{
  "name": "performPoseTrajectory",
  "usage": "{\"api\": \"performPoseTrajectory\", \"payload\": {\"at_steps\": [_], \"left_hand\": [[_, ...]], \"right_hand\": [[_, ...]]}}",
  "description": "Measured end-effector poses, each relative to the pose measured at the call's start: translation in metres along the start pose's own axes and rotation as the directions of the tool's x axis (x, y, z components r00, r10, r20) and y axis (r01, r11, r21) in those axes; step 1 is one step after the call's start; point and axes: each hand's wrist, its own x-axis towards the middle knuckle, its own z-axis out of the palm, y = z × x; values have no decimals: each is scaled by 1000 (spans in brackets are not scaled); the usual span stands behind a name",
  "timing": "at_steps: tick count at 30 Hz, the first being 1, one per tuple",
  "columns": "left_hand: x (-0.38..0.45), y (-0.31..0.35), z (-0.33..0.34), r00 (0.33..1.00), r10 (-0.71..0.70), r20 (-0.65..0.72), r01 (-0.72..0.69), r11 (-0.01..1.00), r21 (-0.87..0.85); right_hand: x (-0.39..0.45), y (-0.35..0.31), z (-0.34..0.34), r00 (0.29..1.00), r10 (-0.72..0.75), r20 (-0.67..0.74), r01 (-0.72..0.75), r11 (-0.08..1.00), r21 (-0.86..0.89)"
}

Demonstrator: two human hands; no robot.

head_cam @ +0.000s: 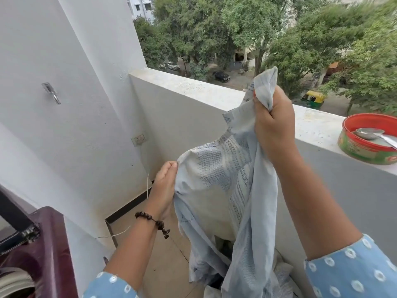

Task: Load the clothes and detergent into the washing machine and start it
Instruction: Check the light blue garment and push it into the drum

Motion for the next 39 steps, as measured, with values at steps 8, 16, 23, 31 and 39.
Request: {"api": "performPoseTrajectory", "payload": {"at_steps": [8, 16, 23, 31, 39], "left_hand": [[-6, 76, 46, 965, 105, 241, -60, 980, -189], [-1, 73, 38, 965, 146, 220, -105, 977, -188], [-13, 26, 25, 944, 220, 245, -260, 955, 141], [-6, -63, -10, 990, 122, -71, -72, 866, 494], [9, -59, -35, 990, -54, -133, 63, 996, 68]], "right_hand": [[-46, -2, 41, 897, 349, 272, -435, 809, 396], [-63, 23, 37, 769, 322, 553, -529, 806, 267], [-53, 26, 32, 775, 358, 521, -566, 759, 322], [-37, 5, 23, 786, 288, 547, -558, 710, 429], [-37, 3, 11, 832, 414, 369, -547, 721, 425]]}}
